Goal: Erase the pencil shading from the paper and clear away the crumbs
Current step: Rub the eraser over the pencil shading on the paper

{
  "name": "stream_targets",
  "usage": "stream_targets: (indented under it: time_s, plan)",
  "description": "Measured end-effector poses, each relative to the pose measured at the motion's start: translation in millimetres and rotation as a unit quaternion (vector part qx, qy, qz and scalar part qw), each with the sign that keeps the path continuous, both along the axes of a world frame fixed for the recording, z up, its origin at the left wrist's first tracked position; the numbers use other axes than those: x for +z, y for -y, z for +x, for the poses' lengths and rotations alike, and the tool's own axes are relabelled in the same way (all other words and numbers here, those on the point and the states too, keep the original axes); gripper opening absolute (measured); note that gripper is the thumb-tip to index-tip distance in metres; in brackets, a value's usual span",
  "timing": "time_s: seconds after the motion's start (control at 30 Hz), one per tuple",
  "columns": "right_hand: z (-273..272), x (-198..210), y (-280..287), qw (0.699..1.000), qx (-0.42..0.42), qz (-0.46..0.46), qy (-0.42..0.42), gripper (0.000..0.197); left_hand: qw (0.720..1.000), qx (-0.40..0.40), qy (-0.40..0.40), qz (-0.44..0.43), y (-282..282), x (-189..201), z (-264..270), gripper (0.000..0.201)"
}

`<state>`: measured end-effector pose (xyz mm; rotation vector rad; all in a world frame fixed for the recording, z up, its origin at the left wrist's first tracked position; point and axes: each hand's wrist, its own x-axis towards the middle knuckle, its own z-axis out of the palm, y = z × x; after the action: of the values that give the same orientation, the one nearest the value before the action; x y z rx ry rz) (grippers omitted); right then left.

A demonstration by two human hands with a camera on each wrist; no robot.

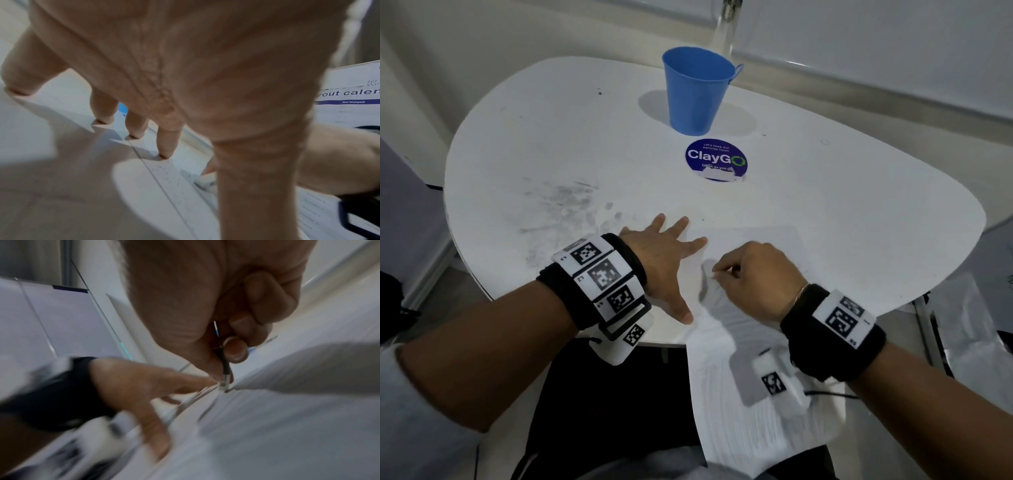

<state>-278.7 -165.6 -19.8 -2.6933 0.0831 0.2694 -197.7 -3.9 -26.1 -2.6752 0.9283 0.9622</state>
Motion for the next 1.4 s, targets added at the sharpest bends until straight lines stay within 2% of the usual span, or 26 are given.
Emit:
stream_targets:
  time_s: [0.1,0.23,0.27,0.37,0.4,0.53,0.67,0.83,0.97,1.13,1.27,1.4]
  plan:
    - [-15.8,1.3,-17.6,0.996,0.073,0.006,-0.042,0.019,1.0,-0.001,-0.003,-0.003,-0.9,-0.6,0.5,0.133]
    - [3.1,-0.6,-0.3,1.0,-0.012,0.0,0.005,0.018,1.0,0.0,-0.002,0.001,-0.2,-1.1,1.2,0.131]
    - [1.8,-1.0,-1.1,1.0,-0.01,0.001,0.005,0.018,1.0,-0.001,-0.002,0.0,-0.2,-1.5,1.2,0.131]
    - [-14.1,0.2,-18.6,0.997,0.072,0.013,-0.036,0.018,1.0,-0.002,-0.005,-0.003,-1.2,-1.8,2.3,0.136]
    - [-13.8,0.8,-19.0,0.996,0.075,0.009,-0.04,0.018,1.0,-0.002,-0.004,-0.002,-1.2,-1.6,2.6,0.136]
    - [4.5,0.1,-1.7,1.0,-0.007,0.002,0.007,0.018,1.0,0.001,0.001,0.004,0.9,-0.4,1.2,0.131]
    - [-15.3,2.4,-18.0,0.996,0.077,0.006,-0.04,0.019,1.0,0.0,0.002,-0.002,-0.4,-1.7,0.9,0.134]
    - [4.2,-0.2,3.6,1.0,-0.019,-0.016,0.008,0.018,1.0,0.001,0.003,0.0,0.3,-1.6,0.7,0.131]
    - [-17.3,1.2,-13.5,0.996,0.081,-0.001,-0.046,0.019,1.0,-0.002,0.004,-0.002,-1.0,-1.5,1.2,0.132]
    - [0.5,0.5,6.5,1.0,-0.016,-0.02,0.001,0.018,1.0,0.002,0.006,-0.001,0.0,-1.2,-0.4,0.131]
    - [-20.5,3.1,-10.6,0.996,0.081,-0.003,-0.047,0.019,1.0,0.002,0.003,-0.001,-1.1,-1.3,0.7,0.131]
    - [2.5,1.1,9.1,1.0,-0.021,-0.019,-0.005,0.019,1.0,0.003,0.001,0.001,0.1,-1.0,0.7,0.131]
